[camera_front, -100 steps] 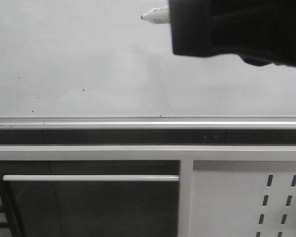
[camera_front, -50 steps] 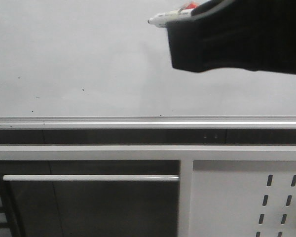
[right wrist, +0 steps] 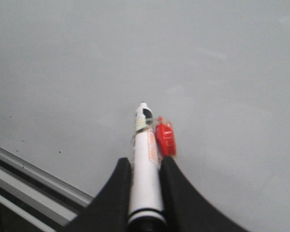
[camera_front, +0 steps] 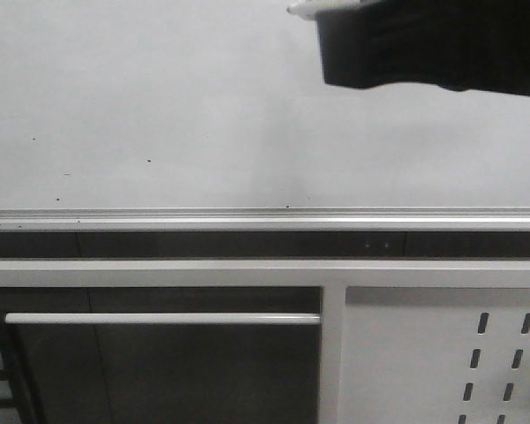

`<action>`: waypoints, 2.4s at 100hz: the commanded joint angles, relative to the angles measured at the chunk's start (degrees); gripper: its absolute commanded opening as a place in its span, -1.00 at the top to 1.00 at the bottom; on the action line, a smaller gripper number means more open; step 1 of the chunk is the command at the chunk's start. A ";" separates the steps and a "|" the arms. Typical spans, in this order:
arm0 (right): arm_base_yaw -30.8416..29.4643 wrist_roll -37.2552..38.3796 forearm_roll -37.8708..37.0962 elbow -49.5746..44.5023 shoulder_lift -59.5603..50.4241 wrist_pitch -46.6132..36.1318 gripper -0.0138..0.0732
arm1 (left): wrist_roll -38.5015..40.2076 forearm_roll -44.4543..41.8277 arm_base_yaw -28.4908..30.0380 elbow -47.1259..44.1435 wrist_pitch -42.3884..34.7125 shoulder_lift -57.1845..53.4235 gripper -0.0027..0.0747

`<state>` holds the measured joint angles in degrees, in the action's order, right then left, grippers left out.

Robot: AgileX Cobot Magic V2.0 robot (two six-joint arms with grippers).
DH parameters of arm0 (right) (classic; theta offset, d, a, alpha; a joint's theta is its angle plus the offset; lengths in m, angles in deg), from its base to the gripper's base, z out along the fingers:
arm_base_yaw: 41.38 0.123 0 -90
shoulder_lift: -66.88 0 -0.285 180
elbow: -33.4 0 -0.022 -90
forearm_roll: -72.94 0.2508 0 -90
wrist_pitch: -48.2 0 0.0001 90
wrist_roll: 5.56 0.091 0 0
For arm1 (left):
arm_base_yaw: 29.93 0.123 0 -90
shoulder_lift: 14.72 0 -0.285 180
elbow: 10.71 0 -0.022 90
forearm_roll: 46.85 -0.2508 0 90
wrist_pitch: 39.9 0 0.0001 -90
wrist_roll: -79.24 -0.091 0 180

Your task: Write number 1 on whiteboard

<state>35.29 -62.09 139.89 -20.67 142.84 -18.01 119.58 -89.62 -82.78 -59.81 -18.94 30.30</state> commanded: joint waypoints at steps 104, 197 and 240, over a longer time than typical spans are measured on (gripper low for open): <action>-7.02 -0.67 -2.88 2.50 -0.65 1.52 0.86 | 0.59 -2.46 -0.44 1.65 -4.07 -0.07 0.98; -6.80 2.13 -0.08 -1.25 -0.65 6.61 0.86 | 0.59 -1.87 -0.44 1.65 -5.96 -0.07 0.98; -6.80 2.13 -2.29 -1.25 -0.65 4.74 0.86 | 0.59 -1.87 -0.44 1.65 -5.96 -0.07 0.98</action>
<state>28.62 -59.95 141.28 -22.94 142.84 -9.17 119.58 -91.16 -82.78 -59.81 -21.86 30.30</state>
